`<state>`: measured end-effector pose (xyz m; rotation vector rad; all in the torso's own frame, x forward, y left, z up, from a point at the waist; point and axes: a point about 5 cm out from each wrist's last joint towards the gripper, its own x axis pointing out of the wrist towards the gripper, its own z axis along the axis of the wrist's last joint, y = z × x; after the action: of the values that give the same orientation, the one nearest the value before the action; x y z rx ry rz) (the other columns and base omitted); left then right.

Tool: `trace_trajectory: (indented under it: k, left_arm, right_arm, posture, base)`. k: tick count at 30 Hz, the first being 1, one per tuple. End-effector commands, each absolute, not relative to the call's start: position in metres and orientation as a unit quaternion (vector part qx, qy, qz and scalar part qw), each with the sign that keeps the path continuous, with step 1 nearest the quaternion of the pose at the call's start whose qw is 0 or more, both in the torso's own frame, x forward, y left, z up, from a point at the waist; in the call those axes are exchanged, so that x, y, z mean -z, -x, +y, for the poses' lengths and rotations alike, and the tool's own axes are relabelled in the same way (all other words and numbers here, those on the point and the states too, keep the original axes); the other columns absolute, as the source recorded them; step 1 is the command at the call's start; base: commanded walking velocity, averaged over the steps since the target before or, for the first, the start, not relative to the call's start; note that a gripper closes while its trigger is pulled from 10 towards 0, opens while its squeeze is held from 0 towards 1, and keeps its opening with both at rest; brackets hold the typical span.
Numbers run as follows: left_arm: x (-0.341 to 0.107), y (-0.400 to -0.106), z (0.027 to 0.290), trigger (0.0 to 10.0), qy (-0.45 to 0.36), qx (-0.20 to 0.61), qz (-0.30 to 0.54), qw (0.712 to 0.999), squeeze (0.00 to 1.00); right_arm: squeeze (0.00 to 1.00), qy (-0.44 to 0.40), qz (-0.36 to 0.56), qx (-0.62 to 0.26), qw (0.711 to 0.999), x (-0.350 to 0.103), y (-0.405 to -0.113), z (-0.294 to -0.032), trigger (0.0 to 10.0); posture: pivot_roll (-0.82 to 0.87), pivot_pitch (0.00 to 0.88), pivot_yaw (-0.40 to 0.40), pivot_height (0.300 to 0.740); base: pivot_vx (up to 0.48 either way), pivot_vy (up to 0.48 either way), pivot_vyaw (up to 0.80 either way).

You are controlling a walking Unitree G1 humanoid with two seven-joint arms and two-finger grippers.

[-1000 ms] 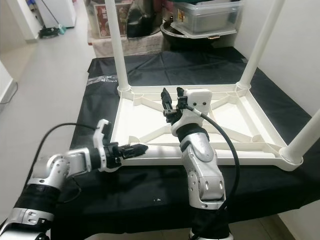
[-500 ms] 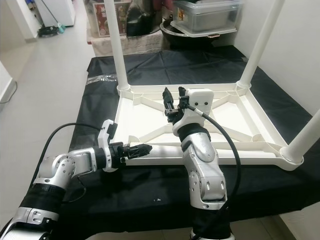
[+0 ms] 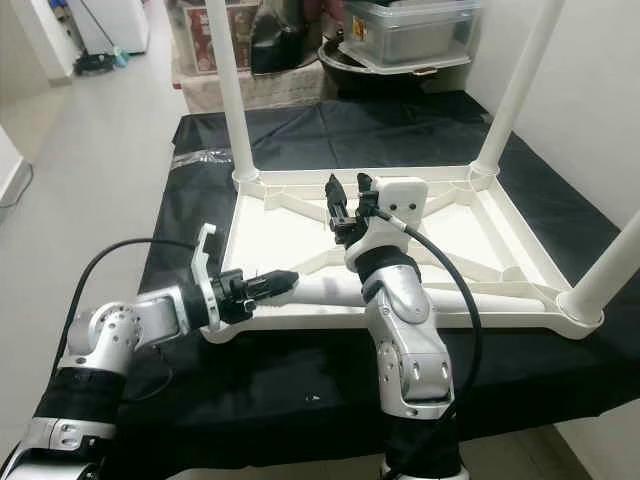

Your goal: Building children table

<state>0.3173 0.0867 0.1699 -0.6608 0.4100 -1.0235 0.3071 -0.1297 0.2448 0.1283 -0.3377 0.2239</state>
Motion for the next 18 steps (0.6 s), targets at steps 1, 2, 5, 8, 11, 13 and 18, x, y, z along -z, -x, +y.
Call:
trace_trajectory:
  k: [1, 2, 5, 8, 11, 13, 18]
  left_arm:
    - [-0.169, -0.314, 0.091, 0.0, 0.308, 0.469, 0.188, 0.806, 0.0]
    - [-0.169, -0.314, 0.091, 0.0, 0.308, 0.469, 0.188, 0.806, 0.0]
    - [-0.167, -0.312, 0.093, 0.0, 0.311, 0.466, 0.189, 0.806, 0.0]
    - [-0.166, -0.309, 0.099, 0.0, 0.316, 0.455, 0.186, 0.811, 0.0]
    - [-0.166, -0.307, 0.107, 0.0, 0.321, 0.442, 0.18, 0.818, 0.0]
    - [-0.166, -0.306, 0.11, 0.0, 0.322, 0.436, 0.177, 0.821, 0.0]
    - [-0.171, -0.303, 0.127, 0.0, 0.329, 0.412, 0.157, 0.835, 0.0]
  right_arm:
    - [0.0, -0.066, -0.169, -0.116, 0.977, -0.246, -0.308, -0.128, 10.0]
    - [0.0, -0.066, -0.169, -0.116, 0.977, -0.246, -0.308, -0.128, 10.0]
    - [0.0, -0.065, -0.171, -0.116, 0.976, -0.246, -0.309, -0.129, 10.0]
    - [0.0, -0.067, -0.18, -0.116, 0.974, -0.252, -0.309, -0.128, 10.0]
    - [0.0, -0.078, -0.191, -0.116, 0.972, -0.261, -0.311, -0.128, 10.0]
    - [0.0, -0.087, -0.195, -0.115, 0.97, -0.265, -0.311, -0.128, 10.0]
    - [0.0, -0.138, -0.203, -0.118, 0.962, -0.278, -0.315, -0.129, 10.0]
  posture:
    - [0.06, 0.089, 0.01, 0.74]
    - [0.06, 0.089, 0.01, 0.74]
    - [0.06, 0.084, 0.011, 0.74]
    - [0.06, 0.075, 0.01, 0.74]
    - [0.06, 0.075, 0.01, 0.74]
    - [0.06, 0.068, 0.007, 0.74]
    - [0.06, 0.054, -0.001, 0.74]
  base:
    - [0.0, 0.0, 0.0]
    - [0.0, 0.0, 0.0]
    - [0.0, 0.0, 0.0]
    - [0.0, 0.0, 0.0]
    - [0.0, 0.0, 0.0]
    - [0.0, 0.0, 0.0]
    - [0.0, 0.0, 0.0]
